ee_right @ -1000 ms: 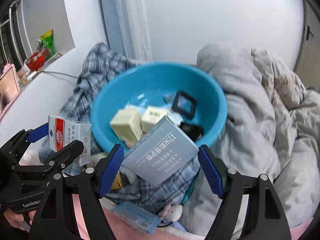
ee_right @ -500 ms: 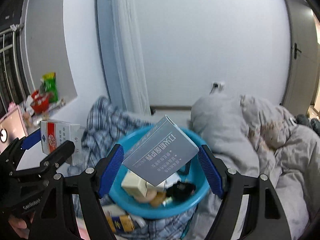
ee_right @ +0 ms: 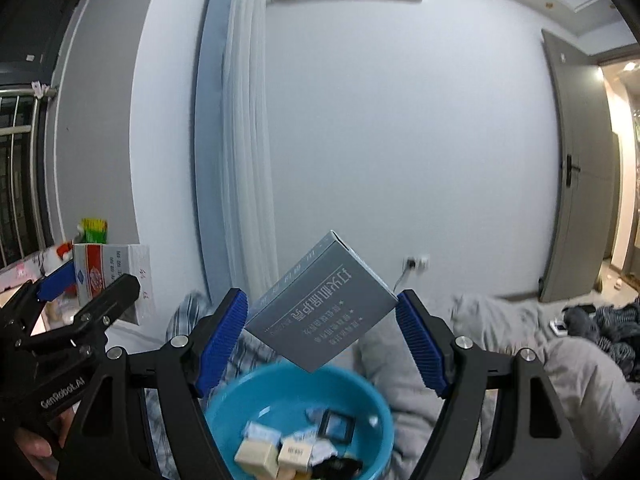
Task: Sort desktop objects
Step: 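Lift the cigarette pack and grey box up above the basin with both grippers, then lower the cigarette pack into the basin and open the left gripper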
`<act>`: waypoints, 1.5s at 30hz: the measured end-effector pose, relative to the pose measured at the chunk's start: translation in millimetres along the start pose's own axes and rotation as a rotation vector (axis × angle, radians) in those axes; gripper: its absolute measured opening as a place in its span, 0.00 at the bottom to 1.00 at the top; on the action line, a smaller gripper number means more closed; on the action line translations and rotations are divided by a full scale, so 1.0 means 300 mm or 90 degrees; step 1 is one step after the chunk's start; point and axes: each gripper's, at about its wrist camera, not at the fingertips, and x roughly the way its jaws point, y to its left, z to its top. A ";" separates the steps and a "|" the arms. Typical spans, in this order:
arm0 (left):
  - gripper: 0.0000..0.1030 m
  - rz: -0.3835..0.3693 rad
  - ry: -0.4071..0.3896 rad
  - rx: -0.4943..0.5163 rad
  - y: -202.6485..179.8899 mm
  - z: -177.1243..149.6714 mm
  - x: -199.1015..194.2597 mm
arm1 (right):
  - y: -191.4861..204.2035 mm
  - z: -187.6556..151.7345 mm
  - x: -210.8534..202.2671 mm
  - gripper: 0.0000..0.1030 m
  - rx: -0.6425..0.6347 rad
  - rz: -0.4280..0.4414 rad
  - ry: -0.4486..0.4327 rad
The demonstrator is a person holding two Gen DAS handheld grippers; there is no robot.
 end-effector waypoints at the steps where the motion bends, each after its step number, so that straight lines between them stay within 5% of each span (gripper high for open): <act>1: 0.88 0.000 -0.010 0.002 -0.004 0.005 -0.006 | 0.003 0.001 -0.004 0.74 -0.002 -0.002 -0.013; 6: 0.88 -0.013 -0.038 -0.015 -0.007 -0.031 -0.045 | 0.041 -0.044 -0.015 0.74 -0.024 -0.065 -0.062; 14: 0.88 0.007 -0.042 -0.012 -0.005 -0.145 -0.054 | 0.049 -0.188 -0.030 0.74 -0.033 -0.055 -0.074; 18: 0.88 -0.010 -0.026 -0.013 -0.014 -0.164 -0.024 | 0.050 -0.241 -0.011 0.74 -0.059 -0.093 -0.060; 45: 0.88 -0.017 0.089 -0.012 -0.046 -0.369 0.247 | -0.107 -0.398 0.196 0.74 0.016 -0.054 0.070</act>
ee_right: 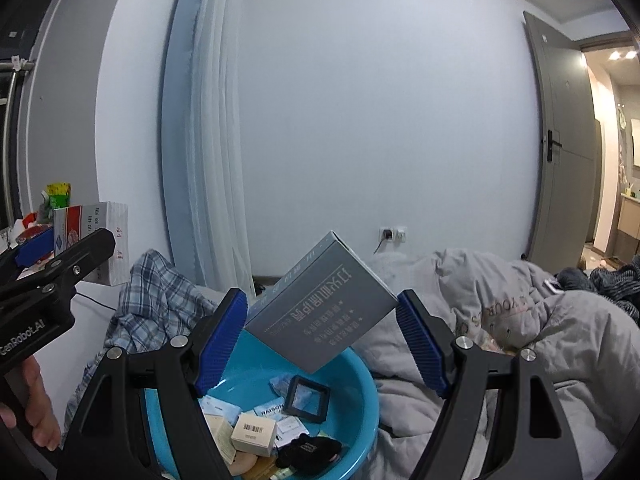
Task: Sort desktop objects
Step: 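Lower the cigarette pack into the basin and open the left gripper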
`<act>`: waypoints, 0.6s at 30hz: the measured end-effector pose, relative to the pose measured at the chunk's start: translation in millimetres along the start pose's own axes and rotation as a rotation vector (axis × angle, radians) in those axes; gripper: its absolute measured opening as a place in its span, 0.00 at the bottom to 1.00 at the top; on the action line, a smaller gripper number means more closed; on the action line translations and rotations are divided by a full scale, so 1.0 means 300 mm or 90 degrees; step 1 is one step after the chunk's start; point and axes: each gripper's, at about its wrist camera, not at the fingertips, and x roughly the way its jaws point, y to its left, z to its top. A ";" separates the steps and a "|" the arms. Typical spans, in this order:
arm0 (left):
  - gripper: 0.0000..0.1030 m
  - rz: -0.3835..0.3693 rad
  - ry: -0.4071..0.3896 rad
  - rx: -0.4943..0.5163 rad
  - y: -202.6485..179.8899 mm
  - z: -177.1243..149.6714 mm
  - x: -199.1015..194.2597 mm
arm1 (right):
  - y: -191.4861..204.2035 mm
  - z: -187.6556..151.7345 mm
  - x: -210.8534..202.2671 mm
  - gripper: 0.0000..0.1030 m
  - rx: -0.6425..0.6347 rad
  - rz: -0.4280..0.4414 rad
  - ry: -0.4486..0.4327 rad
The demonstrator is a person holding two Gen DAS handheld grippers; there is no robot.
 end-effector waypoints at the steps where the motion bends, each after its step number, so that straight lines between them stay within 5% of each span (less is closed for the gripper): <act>1: 0.88 -0.001 0.012 0.000 0.001 -0.015 0.023 | -0.001 -0.006 0.010 0.74 0.001 0.000 0.005; 9: 0.88 -0.027 0.109 -0.054 0.028 -0.118 0.170 | 0.023 -0.075 0.095 0.74 -0.039 -0.039 0.042; 18: 0.88 -0.008 0.191 -0.024 0.027 -0.249 0.284 | 0.020 -0.143 0.181 0.74 -0.029 -0.025 0.105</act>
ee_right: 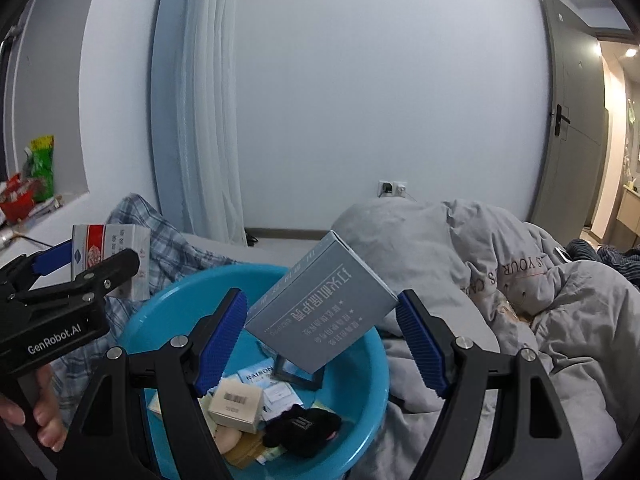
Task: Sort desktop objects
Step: 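Lower the cigarette pack into the basin and open the left gripper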
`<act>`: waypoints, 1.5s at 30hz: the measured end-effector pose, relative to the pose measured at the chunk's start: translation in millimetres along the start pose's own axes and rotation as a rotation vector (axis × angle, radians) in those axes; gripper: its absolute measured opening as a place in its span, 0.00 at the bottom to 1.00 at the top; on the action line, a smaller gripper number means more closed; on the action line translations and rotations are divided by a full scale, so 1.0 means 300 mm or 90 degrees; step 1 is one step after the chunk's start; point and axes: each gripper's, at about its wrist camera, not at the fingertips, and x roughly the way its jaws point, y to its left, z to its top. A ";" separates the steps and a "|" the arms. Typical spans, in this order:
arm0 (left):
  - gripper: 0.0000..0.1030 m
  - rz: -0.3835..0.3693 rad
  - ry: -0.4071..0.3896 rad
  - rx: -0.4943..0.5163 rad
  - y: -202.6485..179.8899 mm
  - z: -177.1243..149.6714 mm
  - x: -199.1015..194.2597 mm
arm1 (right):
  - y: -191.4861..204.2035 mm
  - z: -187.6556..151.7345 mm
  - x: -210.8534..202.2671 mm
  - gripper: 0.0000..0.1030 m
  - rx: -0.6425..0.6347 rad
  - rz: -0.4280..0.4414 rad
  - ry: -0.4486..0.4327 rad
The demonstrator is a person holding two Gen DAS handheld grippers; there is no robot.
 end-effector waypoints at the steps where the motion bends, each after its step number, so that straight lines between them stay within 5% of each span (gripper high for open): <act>1: 0.88 0.000 0.017 0.004 -0.002 -0.012 0.025 | -0.005 -0.005 0.010 0.74 0.002 0.000 0.007; 22: 0.88 -0.014 0.194 0.004 -0.030 -0.150 0.259 | -0.045 -0.069 0.138 0.74 0.019 -0.002 0.088; 45: 0.88 -0.021 0.275 -0.019 -0.014 -0.214 0.340 | -0.059 -0.080 0.166 0.74 0.030 0.004 0.115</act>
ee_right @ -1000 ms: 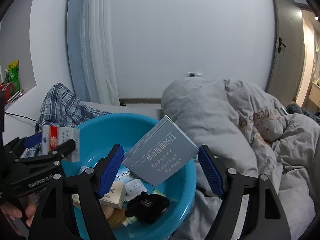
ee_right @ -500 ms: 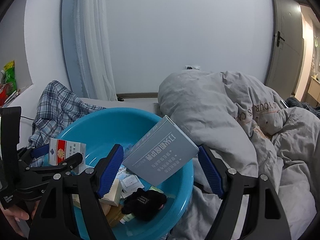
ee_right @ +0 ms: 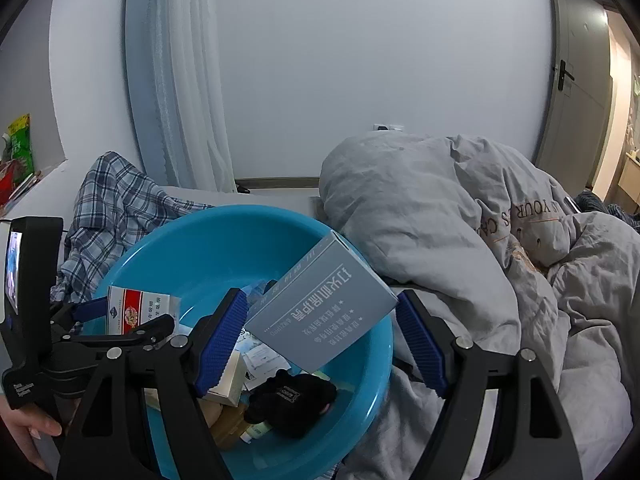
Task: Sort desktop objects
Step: 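Lower the cigarette pack into the basin and open the left gripper, then lower the grey medicine box into the basin with the right gripper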
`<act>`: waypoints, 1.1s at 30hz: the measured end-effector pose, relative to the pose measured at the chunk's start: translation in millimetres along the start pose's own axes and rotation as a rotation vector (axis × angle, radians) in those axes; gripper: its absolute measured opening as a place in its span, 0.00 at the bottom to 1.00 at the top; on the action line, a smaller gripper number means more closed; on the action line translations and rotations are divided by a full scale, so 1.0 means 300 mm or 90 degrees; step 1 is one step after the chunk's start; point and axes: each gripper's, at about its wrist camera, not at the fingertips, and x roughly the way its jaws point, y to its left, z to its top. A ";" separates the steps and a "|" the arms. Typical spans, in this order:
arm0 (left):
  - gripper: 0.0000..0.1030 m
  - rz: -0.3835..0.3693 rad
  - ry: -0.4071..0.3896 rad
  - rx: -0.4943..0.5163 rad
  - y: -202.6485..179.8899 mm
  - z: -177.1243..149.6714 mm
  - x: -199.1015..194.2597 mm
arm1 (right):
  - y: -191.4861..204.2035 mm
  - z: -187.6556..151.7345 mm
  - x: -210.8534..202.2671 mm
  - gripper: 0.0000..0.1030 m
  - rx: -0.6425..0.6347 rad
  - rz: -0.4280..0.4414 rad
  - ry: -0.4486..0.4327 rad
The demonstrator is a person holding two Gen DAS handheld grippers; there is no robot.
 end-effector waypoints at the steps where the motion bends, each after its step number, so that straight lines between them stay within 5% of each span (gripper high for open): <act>1: 0.88 -0.003 0.000 -0.001 0.000 0.000 0.001 | -0.001 0.000 0.001 0.74 0.000 0.000 0.001; 19: 0.89 -0.007 -0.012 0.004 -0.012 0.008 -0.006 | -0.019 0.000 0.004 0.74 0.006 -0.001 0.006; 33: 0.92 -0.013 -0.096 0.003 -0.008 0.026 -0.083 | -0.022 0.002 0.006 0.74 0.006 0.002 0.008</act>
